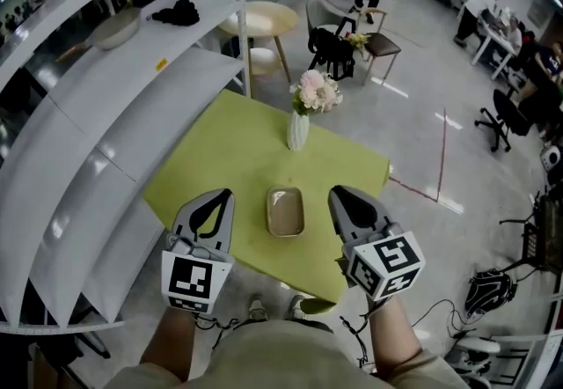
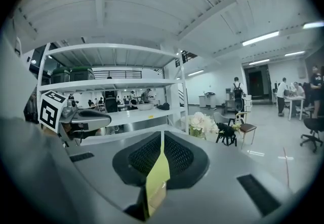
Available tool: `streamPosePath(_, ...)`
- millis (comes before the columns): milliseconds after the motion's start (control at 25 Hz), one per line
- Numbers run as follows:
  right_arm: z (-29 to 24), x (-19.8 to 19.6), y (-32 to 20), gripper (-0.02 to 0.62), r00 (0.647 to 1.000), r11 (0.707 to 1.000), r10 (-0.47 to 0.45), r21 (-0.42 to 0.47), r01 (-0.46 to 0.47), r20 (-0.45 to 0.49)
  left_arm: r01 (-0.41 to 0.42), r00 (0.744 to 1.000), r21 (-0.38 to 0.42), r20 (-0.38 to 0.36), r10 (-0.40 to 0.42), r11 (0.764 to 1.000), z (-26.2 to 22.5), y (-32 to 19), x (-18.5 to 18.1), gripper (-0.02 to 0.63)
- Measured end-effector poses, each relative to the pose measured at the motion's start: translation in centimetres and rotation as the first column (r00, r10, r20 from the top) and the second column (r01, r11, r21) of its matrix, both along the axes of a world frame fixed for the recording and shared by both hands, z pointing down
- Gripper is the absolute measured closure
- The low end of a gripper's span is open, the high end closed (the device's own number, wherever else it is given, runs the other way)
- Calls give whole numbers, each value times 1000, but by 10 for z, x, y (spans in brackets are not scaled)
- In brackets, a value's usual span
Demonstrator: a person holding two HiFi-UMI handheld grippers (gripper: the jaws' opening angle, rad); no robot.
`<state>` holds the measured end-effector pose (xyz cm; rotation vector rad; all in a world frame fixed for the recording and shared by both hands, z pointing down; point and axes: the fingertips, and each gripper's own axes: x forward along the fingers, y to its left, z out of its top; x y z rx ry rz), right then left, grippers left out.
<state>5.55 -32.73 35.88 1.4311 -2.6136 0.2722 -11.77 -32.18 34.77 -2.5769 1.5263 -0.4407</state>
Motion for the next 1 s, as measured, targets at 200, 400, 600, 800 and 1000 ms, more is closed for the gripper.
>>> streamPosePath(200, 43, 1, -28, 540, 1000, 996, -12, -89, 12, -3, 31, 1000, -96, 1, -31, 995, 43, -27, 0, 600)
streamPosePath(400, 98, -2, -46, 532, 1000, 980, -26, -199, 23, -17, 28, 1000, -194, 18, -25, 981, 89, -39, 4, 600)
streamPosePath(600, 151, -6, -60, 529, 999, 954, -37, -297, 26, -31, 19, 1000, -283, 27, -12, 959, 134, -46, 10, 600)
streamPosePath(800, 221, -6, -66, 528, 998, 904, -35, -427, 10, -49, 4, 999, -360, 41, 12, 933, 176, -52, 15, 600)
streamPosePath(1000, 288, -5, -57, 525, 998, 836, -29, -549, -9, -61, -20, 998, -438, 40, 42, 899, 216, -52, 21, 600)
